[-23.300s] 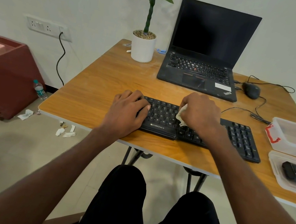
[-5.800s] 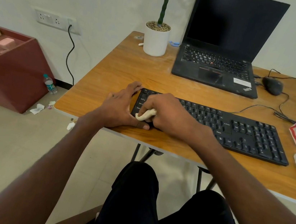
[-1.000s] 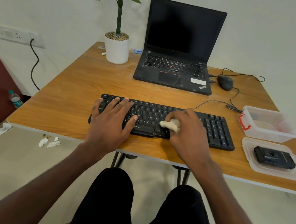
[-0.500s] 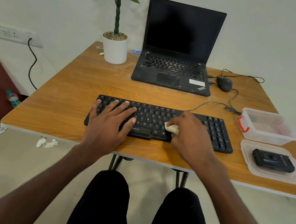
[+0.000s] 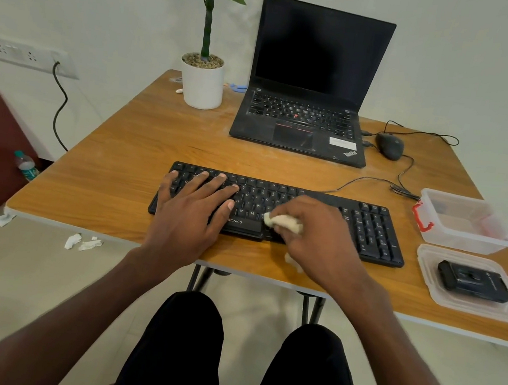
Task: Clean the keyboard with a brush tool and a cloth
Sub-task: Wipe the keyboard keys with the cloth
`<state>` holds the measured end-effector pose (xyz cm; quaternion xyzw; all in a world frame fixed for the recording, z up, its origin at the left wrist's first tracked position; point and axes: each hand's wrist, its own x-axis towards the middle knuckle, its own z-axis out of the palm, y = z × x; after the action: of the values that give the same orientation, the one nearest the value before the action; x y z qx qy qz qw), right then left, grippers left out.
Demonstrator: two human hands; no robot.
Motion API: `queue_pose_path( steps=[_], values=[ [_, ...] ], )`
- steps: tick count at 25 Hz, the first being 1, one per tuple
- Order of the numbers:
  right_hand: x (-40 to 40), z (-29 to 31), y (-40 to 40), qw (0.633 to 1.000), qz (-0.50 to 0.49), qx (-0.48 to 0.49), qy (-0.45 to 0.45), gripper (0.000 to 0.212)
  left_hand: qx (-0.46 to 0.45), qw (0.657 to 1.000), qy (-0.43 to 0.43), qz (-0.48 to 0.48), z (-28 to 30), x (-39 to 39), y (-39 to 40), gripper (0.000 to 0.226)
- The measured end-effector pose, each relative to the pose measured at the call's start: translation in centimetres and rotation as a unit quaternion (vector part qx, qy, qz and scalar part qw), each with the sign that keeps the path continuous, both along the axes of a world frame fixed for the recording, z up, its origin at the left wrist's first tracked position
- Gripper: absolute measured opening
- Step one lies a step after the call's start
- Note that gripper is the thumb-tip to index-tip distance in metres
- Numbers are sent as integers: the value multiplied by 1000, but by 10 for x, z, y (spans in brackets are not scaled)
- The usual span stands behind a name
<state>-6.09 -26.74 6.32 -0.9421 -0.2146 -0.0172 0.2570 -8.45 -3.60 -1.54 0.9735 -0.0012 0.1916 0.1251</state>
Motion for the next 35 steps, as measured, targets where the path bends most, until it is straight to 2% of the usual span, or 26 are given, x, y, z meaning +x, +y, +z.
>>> queue_pose_path(
  steps=[1,3,5,7,9,11,14,16,21,24,26,30,32,35],
  values=[
    [-2,-1,3,1000,-1,-9,15,23,1,1000,-1,0,0,0,0,53],
    [-2,-1,3,995,-75,-63,11,24,1,1000,2,-3,0,0,0,52],
    [-4,3,5,985,-114,-127,-38,23,3,1000,0,-3,0,1,0,51],
    [-9,3,14,992,-37,-109,-52,22,9,1000,-1,-1,1,1,0,51],
    [-12,1,19,997,21,-77,10,22,10,1000,-5,1,1,1,0,51],
    [-8,1,14,994,-27,-87,53,22,5,1000,-7,1,0,2,0,50],
    [-4,-2,9,995,-62,-82,8,20,-6,1000,-6,0,0,2,1,49],
    [-8,-6,17,997,-54,-56,-13,23,-6,1000,-5,-3,1,2,0,50],
    [-5,0,19,991,-5,-129,25,19,-4,1000,-7,7,1,2,-1,49],
    [-3,1,16,997,-7,-70,10,15,-3,1000,-1,4,1,3,-1,48],
    [-1,0,14,997,9,-55,60,14,-2,1000,-2,5,1,2,1,48],
    [14,15,-16,981,13,-157,114,23,-1,1000,-1,-1,-1,3,1,48],
    [19,18,-24,991,8,-89,101,23,8,1000,-2,1,-1,3,1,48],
    [20,12,-19,998,-32,51,32,22,26,999,-22,8,3,0,-3,49]
  ],
)
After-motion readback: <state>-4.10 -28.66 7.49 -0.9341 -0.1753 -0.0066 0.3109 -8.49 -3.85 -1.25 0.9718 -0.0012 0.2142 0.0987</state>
